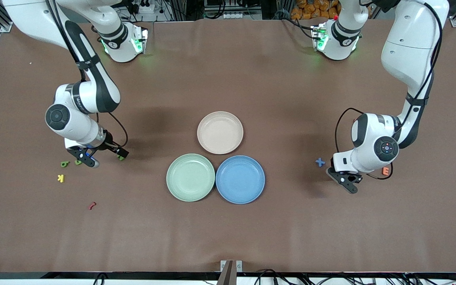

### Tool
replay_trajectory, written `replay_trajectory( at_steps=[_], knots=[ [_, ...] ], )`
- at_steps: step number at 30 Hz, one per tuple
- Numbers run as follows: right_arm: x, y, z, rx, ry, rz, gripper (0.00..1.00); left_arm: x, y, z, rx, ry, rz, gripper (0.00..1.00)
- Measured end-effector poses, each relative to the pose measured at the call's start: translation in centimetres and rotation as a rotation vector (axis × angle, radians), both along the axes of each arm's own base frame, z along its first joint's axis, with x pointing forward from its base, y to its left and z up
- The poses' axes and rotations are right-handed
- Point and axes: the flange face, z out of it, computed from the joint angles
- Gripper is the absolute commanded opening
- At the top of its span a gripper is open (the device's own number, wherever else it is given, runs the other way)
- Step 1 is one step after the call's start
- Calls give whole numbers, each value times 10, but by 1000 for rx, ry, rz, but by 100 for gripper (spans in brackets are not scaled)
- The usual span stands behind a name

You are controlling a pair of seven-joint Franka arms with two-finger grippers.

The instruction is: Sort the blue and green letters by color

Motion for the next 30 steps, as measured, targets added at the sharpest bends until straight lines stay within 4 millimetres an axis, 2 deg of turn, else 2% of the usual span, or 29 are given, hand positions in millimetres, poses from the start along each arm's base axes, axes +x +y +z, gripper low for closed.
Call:
replay_trajectory(
  at_steps=[3,7,12,16,24,30],
  knots=[
    [0,0,-7,0,2,-6,94,6,-10,11,4,22,59,0],
    [0,0,-14,-1,1,-18,92,15,-40,35,8,34,175,0],
    [0,0,-21,-1,4,-25,90,17,-89,70,-11,6,344,0],
    [0,-1,-26,-2,3,-29,88,13,-128,87,-51,-2,456,0],
    [0,-1,-33,-2,2,-31,83,-8,-209,97,-107,-11,603,0],
    [0,-1,-42,-2,-1,-31,80,-29,-271,91,-176,-49,659,0]
  ],
)
